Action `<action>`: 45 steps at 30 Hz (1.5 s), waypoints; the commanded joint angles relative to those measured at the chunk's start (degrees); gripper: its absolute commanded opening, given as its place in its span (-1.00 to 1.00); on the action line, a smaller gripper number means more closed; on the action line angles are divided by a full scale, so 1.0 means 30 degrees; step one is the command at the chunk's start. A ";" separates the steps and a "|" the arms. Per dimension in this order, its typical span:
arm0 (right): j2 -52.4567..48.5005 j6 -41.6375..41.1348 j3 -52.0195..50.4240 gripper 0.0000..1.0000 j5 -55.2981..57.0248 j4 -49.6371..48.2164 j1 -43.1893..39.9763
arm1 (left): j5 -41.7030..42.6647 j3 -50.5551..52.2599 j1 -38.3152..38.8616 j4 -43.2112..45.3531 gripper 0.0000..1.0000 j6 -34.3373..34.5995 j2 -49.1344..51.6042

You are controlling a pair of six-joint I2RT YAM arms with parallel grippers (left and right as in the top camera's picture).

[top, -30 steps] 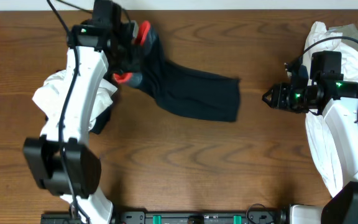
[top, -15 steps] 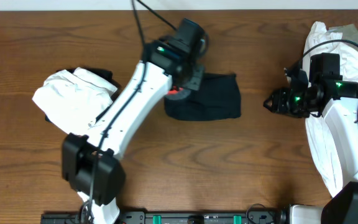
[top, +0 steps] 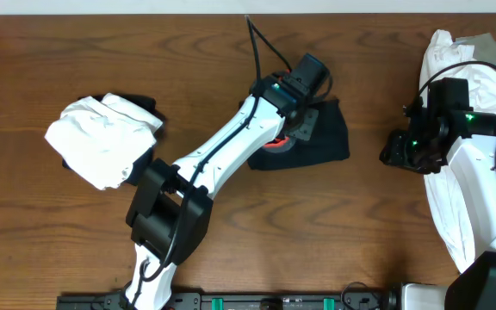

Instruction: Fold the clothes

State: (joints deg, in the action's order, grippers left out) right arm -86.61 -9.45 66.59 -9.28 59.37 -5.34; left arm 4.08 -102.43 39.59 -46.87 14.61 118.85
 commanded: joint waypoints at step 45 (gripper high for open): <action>-1.0499 -0.0255 -0.1268 -0.91 -0.7184 -1.1417 0.0896 | 0.1996 -0.1902 0.0561 -0.0357 -0.88 0.3249 -0.2667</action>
State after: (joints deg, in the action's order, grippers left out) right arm -114.76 -11.07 64.03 -35.97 23.77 -3.36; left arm 8.80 -106.76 40.23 -47.77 23.18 112.16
